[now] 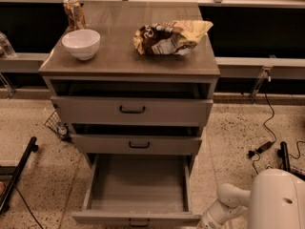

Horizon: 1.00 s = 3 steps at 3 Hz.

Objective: Close bottom drawer

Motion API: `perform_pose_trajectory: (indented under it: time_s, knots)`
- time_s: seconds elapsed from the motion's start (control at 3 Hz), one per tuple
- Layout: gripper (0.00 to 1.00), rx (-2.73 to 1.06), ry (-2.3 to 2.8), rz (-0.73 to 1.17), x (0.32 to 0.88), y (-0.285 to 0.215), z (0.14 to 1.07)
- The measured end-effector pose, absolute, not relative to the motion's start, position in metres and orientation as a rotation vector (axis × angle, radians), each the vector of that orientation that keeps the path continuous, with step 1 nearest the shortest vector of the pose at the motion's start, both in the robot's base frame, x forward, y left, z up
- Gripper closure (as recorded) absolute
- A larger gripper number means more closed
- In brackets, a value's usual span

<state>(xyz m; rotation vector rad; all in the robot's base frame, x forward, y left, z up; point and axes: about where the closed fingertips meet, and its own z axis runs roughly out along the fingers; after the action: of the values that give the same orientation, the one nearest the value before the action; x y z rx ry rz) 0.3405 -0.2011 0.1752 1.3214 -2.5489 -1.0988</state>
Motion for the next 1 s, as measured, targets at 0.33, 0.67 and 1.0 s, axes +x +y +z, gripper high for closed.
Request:
perform_pose_trajectory:
  time_s: [0.33,0.67,1.0]
  knots:
    - [1.00,1.297,-2.545,-1.135,0.340,-0.194,0.169]
    - [1.00,1.278,-2.565,-1.161,0.344,-0.189,0.171]
    - [1.00,1.275,-2.587,-1.190,0.354,-0.178,0.175]
